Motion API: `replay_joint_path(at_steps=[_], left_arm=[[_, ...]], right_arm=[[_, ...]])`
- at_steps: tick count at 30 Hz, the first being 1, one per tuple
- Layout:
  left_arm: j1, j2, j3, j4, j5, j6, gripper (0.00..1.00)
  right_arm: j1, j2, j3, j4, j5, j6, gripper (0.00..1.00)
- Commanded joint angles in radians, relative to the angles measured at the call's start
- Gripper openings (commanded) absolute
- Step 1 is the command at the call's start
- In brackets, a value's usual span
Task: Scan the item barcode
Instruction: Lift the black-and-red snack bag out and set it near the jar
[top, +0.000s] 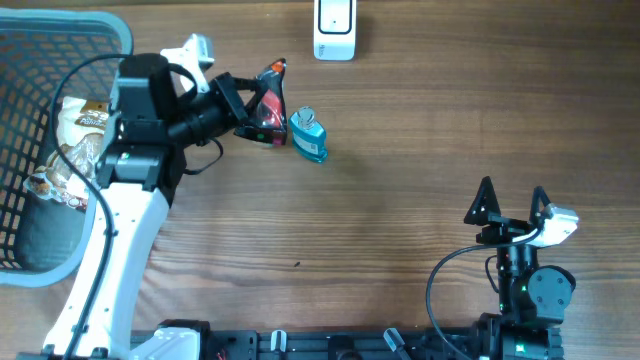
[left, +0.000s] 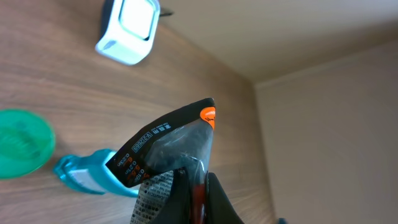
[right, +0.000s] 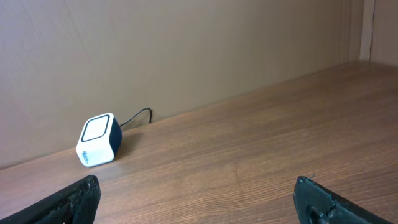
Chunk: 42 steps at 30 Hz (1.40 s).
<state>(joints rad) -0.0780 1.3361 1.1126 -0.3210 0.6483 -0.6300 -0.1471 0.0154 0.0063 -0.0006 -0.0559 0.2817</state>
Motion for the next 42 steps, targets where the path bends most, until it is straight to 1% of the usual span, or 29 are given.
replay_joint_path(at_steps=[1, 7, 10, 12, 15, 18, 19, 22, 25, 27, 29, 32, 34, 38, 42], left_arm=[[-0.034, 0.039, 0.021, -0.011, -0.067, 0.077, 0.04], [-0.043, 0.08, 0.021, -0.037, -0.126, 0.078, 0.04], [-0.042, 0.09, 0.021, -0.071, -0.15, 0.103, 0.04], [-0.042, 0.091, 0.021, -0.125, -0.183, 0.117, 0.04], [-0.042, 0.091, 0.021, -0.227, -0.253, 0.174, 0.04], [-0.042, 0.091, 0.019, -0.34, -0.362, 0.179, 0.04], [-0.042, 0.091, 0.019, -0.354, -0.363, 0.186, 0.04], [-0.042, 0.092, 0.019, -0.378, -0.362, 0.268, 0.04], [-0.042, 0.116, 0.019, -0.429, -0.361, 0.386, 0.04], [-0.042, 0.141, 0.012, -0.465, -0.361, 0.425, 0.04], [-0.042, 0.164, -0.014, -0.455, -0.344, 0.441, 0.04], [-0.042, 0.197, -0.076, -0.416, -0.23, 0.512, 0.04], [-0.042, 0.21, -0.13, -0.364, -0.168, 0.549, 0.04], [-0.042, 0.215, -0.209, -0.291, -0.162, 0.548, 0.04], [-0.042, 0.198, -0.217, -0.288, -0.161, 0.549, 0.04]], right_arm=[[0.002, -0.008, -0.001, 0.002, -0.012, -0.016, 1.0], [0.002, -0.008, -0.001, 0.002, -0.012, -0.016, 1.0], [0.002, -0.008, -0.001, 0.002, -0.012, -0.017, 1.0], [0.002, -0.008, -0.001, 0.002, -0.012, -0.017, 1.0], [0.002, -0.008, -0.001, 0.002, -0.012, -0.017, 1.0], [0.002, -0.008, -0.001, 0.002, -0.012, -0.017, 1.0], [0.002, -0.008, -0.001, 0.002, -0.012, -0.017, 1.0], [0.002, -0.008, -0.001, 0.002, -0.012, -0.017, 1.0], [0.002, -0.008, -0.001, 0.002, -0.012, -0.017, 1.0], [0.002, -0.008, -0.001, 0.002, -0.012, -0.016, 1.0], [0.002, -0.008, -0.001, 0.002, -0.012, -0.017, 1.0], [0.002, -0.008, -0.001, 0.002, -0.012, -0.016, 1.0], [0.002, -0.008, -0.001, 0.002, -0.012, -0.017, 1.0], [0.002, -0.008, -0.001, 0.002, -0.012, -0.017, 1.0], [0.002, -0.008, -0.001, 0.002, -0.012, -0.016, 1.0]])
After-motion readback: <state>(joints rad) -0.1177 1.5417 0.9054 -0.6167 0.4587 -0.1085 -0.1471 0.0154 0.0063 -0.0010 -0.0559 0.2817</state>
